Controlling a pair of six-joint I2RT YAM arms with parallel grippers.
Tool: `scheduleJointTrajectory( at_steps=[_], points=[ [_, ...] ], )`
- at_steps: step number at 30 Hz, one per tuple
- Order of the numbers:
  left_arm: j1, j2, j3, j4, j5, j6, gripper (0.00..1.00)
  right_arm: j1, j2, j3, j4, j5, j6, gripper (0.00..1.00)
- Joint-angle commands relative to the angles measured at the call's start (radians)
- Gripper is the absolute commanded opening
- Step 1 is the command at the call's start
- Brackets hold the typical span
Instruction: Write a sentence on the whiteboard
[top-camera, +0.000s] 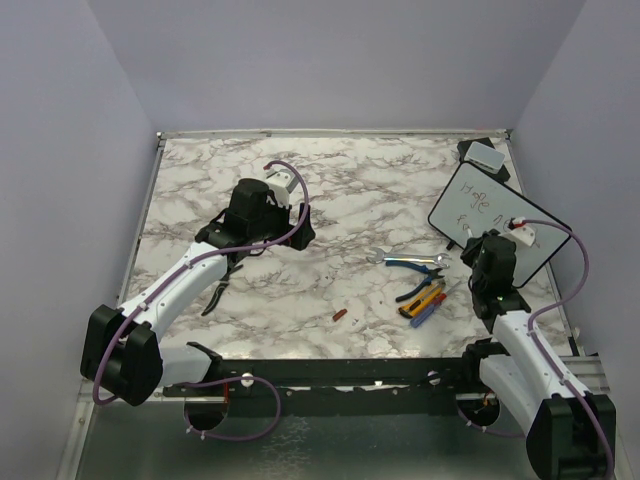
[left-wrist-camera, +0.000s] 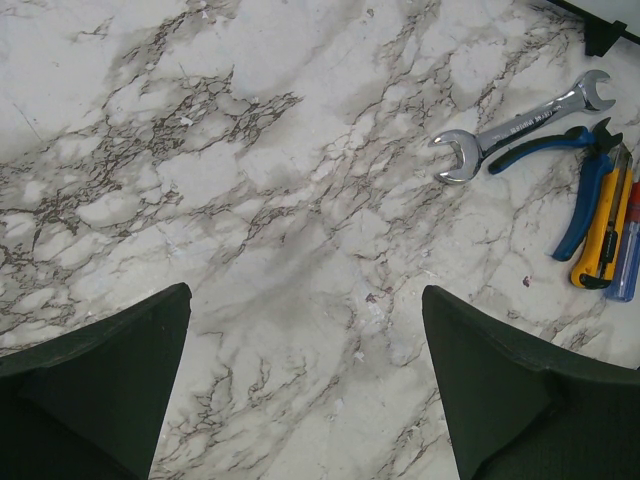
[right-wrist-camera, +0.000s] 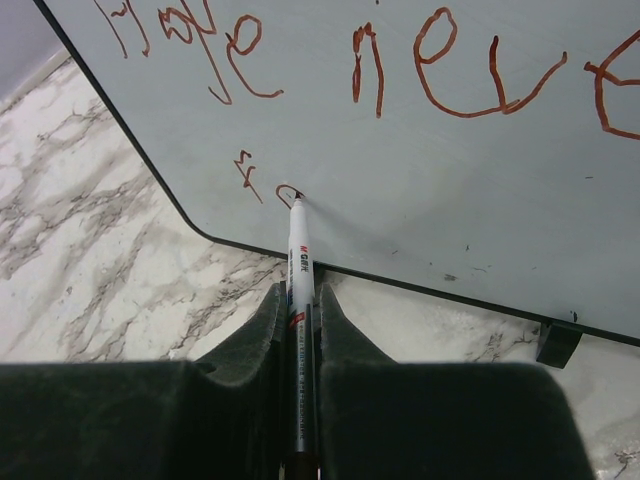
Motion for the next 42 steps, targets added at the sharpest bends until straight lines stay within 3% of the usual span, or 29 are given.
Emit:
scheduleJointTrajectory(
  at_steps=[1, 19, 28, 42],
  points=[
    [0.004, -0.028, -0.008, 0.012, 0.007, 0.001, 0.99, -0.005, 0.025, 0.021, -0.002, 0.034, 0.000, 0.00],
    [0.003, -0.034, -0.008, 0.012, 0.009, 0.000, 0.99, -0.006, 0.027, 0.029, -0.149, 0.086, 0.094, 0.00],
    [0.003, -0.039, -0.008, 0.011, 0.008, -0.001, 0.99, -0.005, -0.063, 0.047, -0.176, 0.096, 0.070, 0.00],
    [0.003, -0.048, -0.009, 0.014, 0.003, -0.002, 0.99, -0.006, -0.132, 0.077, -0.162, -0.040, 0.014, 0.01]
  ],
)
